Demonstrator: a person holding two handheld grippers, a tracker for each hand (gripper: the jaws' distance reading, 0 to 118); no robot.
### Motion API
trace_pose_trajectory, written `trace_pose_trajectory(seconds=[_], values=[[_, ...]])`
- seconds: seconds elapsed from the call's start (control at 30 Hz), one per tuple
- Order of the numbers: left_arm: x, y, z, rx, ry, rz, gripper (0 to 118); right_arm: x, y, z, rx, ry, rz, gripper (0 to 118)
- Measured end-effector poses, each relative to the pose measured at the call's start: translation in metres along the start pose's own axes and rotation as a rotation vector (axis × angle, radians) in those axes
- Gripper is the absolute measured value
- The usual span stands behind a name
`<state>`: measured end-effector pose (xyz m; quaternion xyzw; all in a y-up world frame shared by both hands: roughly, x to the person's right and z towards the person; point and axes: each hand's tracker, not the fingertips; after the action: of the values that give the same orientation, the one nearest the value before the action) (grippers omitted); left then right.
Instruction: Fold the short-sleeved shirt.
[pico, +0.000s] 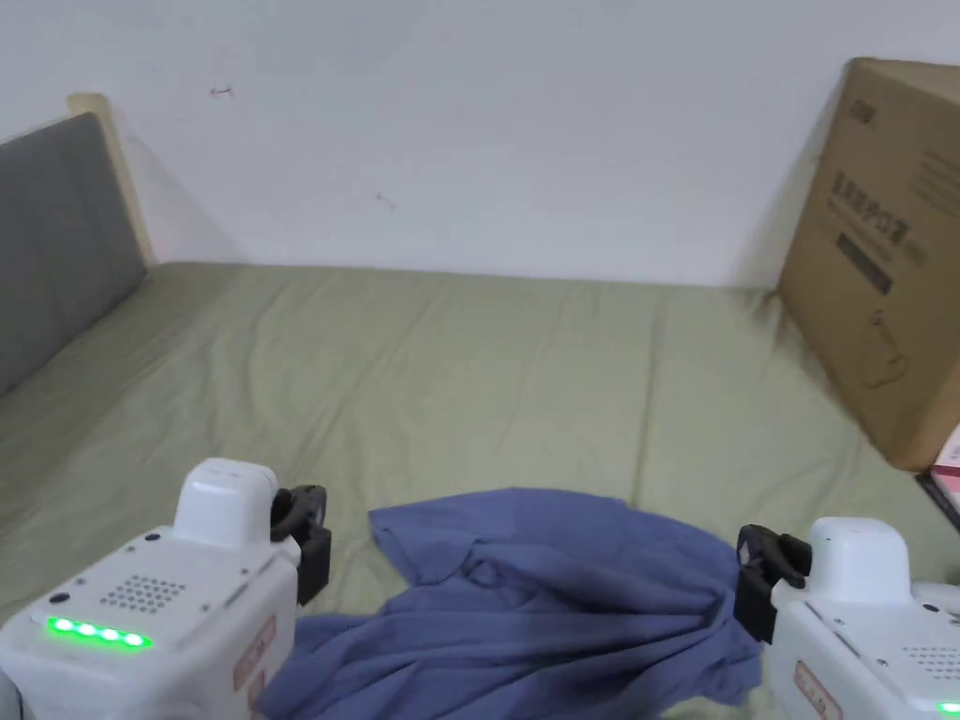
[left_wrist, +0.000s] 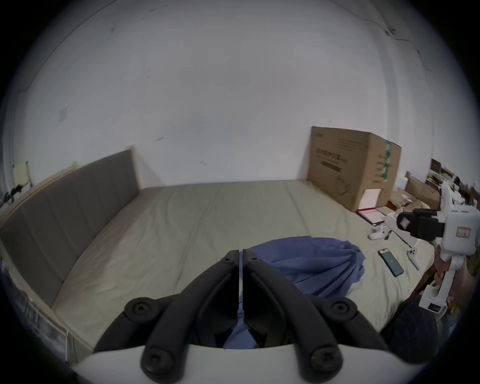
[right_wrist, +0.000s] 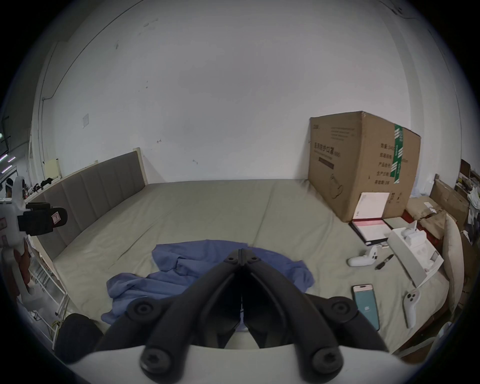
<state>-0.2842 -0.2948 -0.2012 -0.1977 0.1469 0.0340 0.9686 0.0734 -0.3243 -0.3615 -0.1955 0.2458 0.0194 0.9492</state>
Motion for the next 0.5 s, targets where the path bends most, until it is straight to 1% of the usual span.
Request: trace_pose_trajectory(seconds=[0.03,0.1,0.2,0.23,0.33,0.37,0.4,0.43,0.47,0.5], values=[[-0.012,-0.001,-0.002,-0.008,0.009,0.018,1,-0.005,-0.002,-0.003,-0.010,0.007,0.000,0],[-0.030,-0.003,-0.017,-0.099,0.018,0.030,0,-0.013,-0.005,-0.009,-0.024,0.013,0.005,0],[-0.052,-0.019,-0.052,-0.197,-0.012,0.050,0,-0.021,-0.010,-0.017,-0.052,0.019,0.018,0],[-0.060,-0.025,-0.069,-0.271,-0.014,0.051,0,-0.023,-0.011,-0.020,-0.062,0.020,0.025,0],[-0.070,-0.052,-0.106,-0.397,-0.005,0.063,0,-0.024,-0.013,-0.029,-0.085,0.012,0.041,0],[-0.074,-0.063,-0.123,-0.437,0.006,0.057,9,-0.024,-0.014,-0.033,-0.096,0.009,0.043,0],[-0.080,-0.074,-0.138,-0.484,0.009,0.044,49,-0.025,-0.015,-0.037,-0.106,0.007,0.044,0],[-0.083,-0.083,-0.154,-0.538,0.013,0.042,81,-0.025,-0.017,-0.041,-0.117,0.002,0.047,0],[-0.086,-0.092,-0.168,-0.595,0.018,0.029,96,-0.025,-0.019,-0.044,-0.127,-0.003,0.050,0],[-0.087,-0.102,-0.179,-0.626,-0.001,0.020,94,-0.025,-0.020,-0.047,-0.136,-0.008,0.052,0]])
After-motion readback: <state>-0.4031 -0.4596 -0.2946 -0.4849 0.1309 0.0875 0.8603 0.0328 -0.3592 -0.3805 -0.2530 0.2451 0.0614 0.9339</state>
